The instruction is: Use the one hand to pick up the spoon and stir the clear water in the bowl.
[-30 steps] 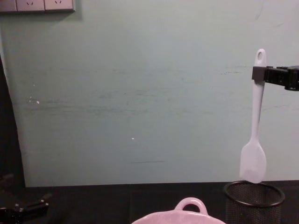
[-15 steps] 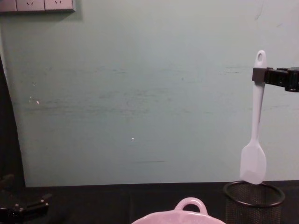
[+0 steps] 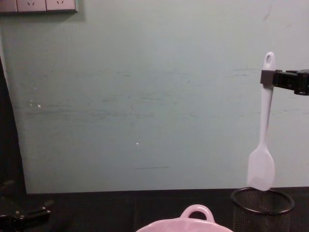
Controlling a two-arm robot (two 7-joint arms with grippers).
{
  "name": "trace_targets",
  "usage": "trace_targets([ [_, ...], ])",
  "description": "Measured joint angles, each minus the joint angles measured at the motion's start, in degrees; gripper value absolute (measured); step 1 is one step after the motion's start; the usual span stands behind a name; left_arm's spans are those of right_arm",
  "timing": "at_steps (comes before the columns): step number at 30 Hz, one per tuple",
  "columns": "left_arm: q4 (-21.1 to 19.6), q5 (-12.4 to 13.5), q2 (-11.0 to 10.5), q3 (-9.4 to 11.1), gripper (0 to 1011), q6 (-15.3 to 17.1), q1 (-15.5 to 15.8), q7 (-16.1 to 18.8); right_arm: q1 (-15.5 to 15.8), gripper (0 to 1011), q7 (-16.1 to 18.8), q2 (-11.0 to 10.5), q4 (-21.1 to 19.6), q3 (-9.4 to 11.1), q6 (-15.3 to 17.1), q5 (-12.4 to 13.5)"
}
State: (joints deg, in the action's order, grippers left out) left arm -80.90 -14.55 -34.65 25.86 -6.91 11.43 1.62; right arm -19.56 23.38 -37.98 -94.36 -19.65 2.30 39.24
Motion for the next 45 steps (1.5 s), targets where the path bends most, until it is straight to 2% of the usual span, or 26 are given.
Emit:
trace_targets([
  [10,0.0,0.0,0.0,0.0,1005,0.0,0.0,0.0,0.3,121,2.5,3.5,-0.8,-1.1,-0.4,-0.4],
  [13,0.0,0.0,0.0,0.0,1005,0.0,0.0,0.0,-0.2,121,4.0,5.1,-0.3,-2.5,-0.5,-0.9],
  [18,0.0,0.0,0.0,0.0,1005,0.0,0.0,0.0,-0.4,121,5.6,6.6,1.0,-4.5,-0.7,-1.8],
  [21,0.0,0.0,0.0,0.0,1005,0.0,0.0,0.0,0.0,121,6.7,7.4,2.1,-5.9,-0.9,-2.5],
  [32,0.0,0.0,0.0,0.0,1005,0.0,0.0,0.0,1.6,121,8.6,8.4,4.0,-8.3,-2.2,-4.4],
  [39,0.0,0.0,0.0,0.0,1005,0.0,0.0,0.0,0.3,121,10.9,10.5,7.7,-9.8,-3.5,-5.0],
  [45,0.0,0.0,0.0,0.0,1005,0.0,0.0,0.0,-2.8,121,12.5,13.7,13.0,-11.3,-4.2,-5.5],
])
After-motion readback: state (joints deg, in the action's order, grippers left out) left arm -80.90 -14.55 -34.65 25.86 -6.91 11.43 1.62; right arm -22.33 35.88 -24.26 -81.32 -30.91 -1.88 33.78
